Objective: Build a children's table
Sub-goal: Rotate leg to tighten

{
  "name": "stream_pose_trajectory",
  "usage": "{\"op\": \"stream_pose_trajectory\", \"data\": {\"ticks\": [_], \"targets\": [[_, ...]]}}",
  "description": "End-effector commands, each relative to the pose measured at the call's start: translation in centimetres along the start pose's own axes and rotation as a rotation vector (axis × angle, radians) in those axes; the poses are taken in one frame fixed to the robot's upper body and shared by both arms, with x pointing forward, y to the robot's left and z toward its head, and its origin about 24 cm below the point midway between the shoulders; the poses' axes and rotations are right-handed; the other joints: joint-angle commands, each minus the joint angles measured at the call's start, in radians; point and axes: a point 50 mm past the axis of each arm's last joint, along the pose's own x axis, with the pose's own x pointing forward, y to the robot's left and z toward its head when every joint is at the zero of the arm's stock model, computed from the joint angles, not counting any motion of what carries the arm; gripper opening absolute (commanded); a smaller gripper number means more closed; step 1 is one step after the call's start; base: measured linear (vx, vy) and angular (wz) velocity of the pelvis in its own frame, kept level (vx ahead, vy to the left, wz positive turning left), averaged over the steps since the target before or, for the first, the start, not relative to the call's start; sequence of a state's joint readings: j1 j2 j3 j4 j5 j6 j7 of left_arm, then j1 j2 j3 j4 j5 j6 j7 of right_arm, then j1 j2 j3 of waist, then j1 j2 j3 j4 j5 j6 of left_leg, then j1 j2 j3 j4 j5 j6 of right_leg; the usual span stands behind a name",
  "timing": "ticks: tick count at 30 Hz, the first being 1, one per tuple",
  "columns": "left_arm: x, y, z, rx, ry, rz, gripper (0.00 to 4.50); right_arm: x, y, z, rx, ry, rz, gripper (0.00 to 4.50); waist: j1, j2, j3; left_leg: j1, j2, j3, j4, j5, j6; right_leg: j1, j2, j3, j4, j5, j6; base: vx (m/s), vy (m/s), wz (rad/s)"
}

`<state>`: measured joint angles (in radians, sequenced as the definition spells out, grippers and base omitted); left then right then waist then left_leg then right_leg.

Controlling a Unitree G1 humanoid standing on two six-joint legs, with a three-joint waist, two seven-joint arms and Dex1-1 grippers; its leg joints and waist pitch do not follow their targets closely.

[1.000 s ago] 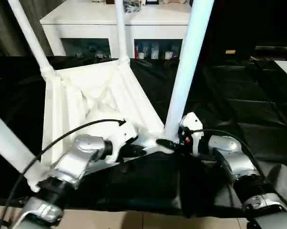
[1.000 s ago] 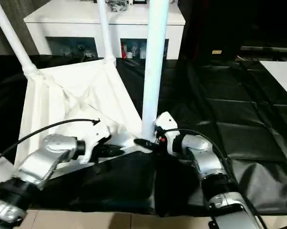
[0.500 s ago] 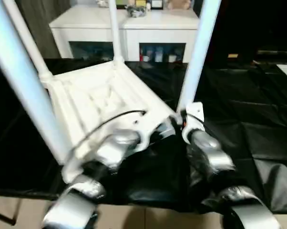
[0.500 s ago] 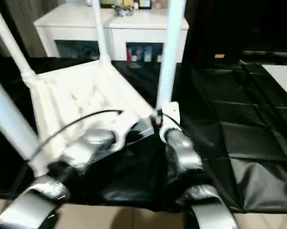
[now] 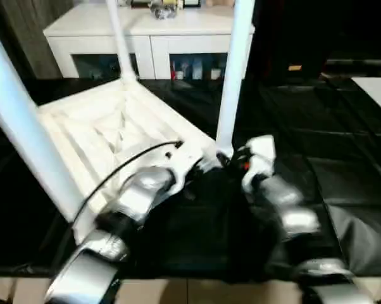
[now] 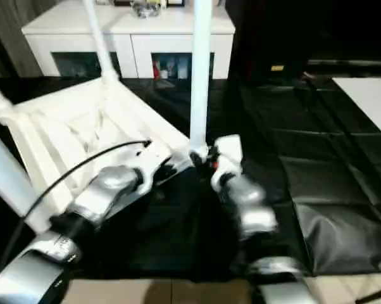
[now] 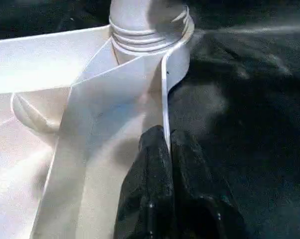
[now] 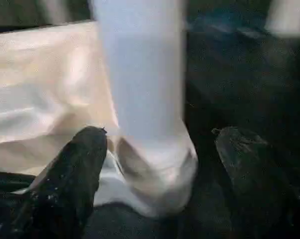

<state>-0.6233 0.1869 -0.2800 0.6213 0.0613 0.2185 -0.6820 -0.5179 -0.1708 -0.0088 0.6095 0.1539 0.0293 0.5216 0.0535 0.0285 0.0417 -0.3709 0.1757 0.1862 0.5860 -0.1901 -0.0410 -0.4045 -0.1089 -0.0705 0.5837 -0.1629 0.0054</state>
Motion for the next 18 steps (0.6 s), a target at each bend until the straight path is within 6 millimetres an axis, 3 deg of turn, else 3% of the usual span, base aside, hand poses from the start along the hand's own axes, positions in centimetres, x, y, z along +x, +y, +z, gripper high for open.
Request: {"op": "stream_pose_trajectory", "data": {"ticks": [1, 3, 4, 6, 10, 12, 15, 16, 18], "targets": [[-0.8, -0.7, -1.0, -0.02, -0.007, -0.106, 0.0, -0.9, 0.1, -0.1, -0.017, 0.018, 0.146, 3.81, 0.014, -0.028, -0.063, -0.001, 0.049, -0.012, -0.064, -0.136, 0.13, 0.049, -0.048, 0.037, -0.052, -0.182, -0.239, 0.0, 0.0, 0.0], [-1.3, -0.8, -1.2, -0.014, -0.015, -0.151, 0.0, -1.4, -0.2, -0.2, -0.047, 0.034, 0.213, 3.81, 0.014, -0.028, -0.062, 0.001, 0.048, -0.01, -0.064, -0.124, 0.128, 0.045, -0.044, 0.038, -0.051, -0.163, -0.251, 0.0, 0.0, 0.0], [-1.9, -1.0, -1.2, -0.005, -0.033, -0.211, 0.0, -1.9, -0.3, -0.2, -0.075, 0.056, 0.283, 3.81, 0.018, -0.026, -0.068, 0.003, 0.049, -0.012, -0.059, -0.11, 0.131, 0.051, -0.046, 0.036, -0.039, -0.117, -0.271, 0.0, 0.0, 0.0], [-2.8, -1.3, -1.1, 0.005, -0.05, -0.292, 0.0, -2.5, -0.3, -0.3, -0.102, 0.09, 0.382, 3.81, 0.015, -0.024, -0.064, 0.002, 0.049, -0.009, -0.059, -0.107, 0.141, 0.047, -0.041, 0.037, -0.037, -0.095, -0.285, 0.0, 0.0, 0.0], [-4.2, -1.7, -0.9, 0.014, -0.046, -0.393, 0.0, -3.7, 0.0, -0.1, -0.125, 0.141, 0.563, 3.81, 0.022, -0.016, -0.064, 0.007, 0.054, -0.004, -0.057, -0.112, 0.142, 0.043, -0.036, 0.037, -0.032, -0.082, -0.298, 0.0, 0.0, 0.0], [-4.7, -2.0, -0.7, 0.019, -0.044, -0.444, 0.0, -4.2, 0.1, -0.2, -0.138, 0.168, 0.63, 3.81, 0.029, -0.018, -0.064, 0.006, 0.057, -0.002, -0.054, -0.113, 0.136, 0.04, -0.037, 0.039, -0.028, -0.077, -0.3, 0.0, 0.0, 0.0], [-5.0, -2.2, -0.6, 0.019, -0.044, -0.472, 0.0, -4.3, 0.0, -0.3, -0.164, 0.189, 0.661, 3.81, 0.036, -0.016, -0.059, 0.011, 0.057, 0.001, -0.057, -0.163, 0.114, 0.032, -0.038, 0.042, -0.037, -0.133, -0.299, 0.0, 0.0, 0.0], [-5.1, -2.3, -0.5, 0.022, -0.045, -0.481, 0.0, -4.2, 0.0, -0.3, -0.169, 0.194, 0.665, 3.81, 0.036, -0.018, -0.058, 0.013, 0.056, 0.001, -0.06, -0.199, 0.089, 0.032, -0.039, 0.043, -0.041, -0.174, -0.288, 0.0, 0.0, 0.0], [-5.1, -2.4, -0.5, 0.027, -0.042, -0.495, 0.0, -4.1, 0.1, -0.5, -0.194, 0.213, 0.689, 3.81, 0.033, -0.01, -0.058, 0.013, 0.056, 0.0, -0.063, -0.223, 0.065, 0.031, -0.039, 0.044, -0.044, -0.197, -0.276, 0.0, 0.0, 0.0]]}}
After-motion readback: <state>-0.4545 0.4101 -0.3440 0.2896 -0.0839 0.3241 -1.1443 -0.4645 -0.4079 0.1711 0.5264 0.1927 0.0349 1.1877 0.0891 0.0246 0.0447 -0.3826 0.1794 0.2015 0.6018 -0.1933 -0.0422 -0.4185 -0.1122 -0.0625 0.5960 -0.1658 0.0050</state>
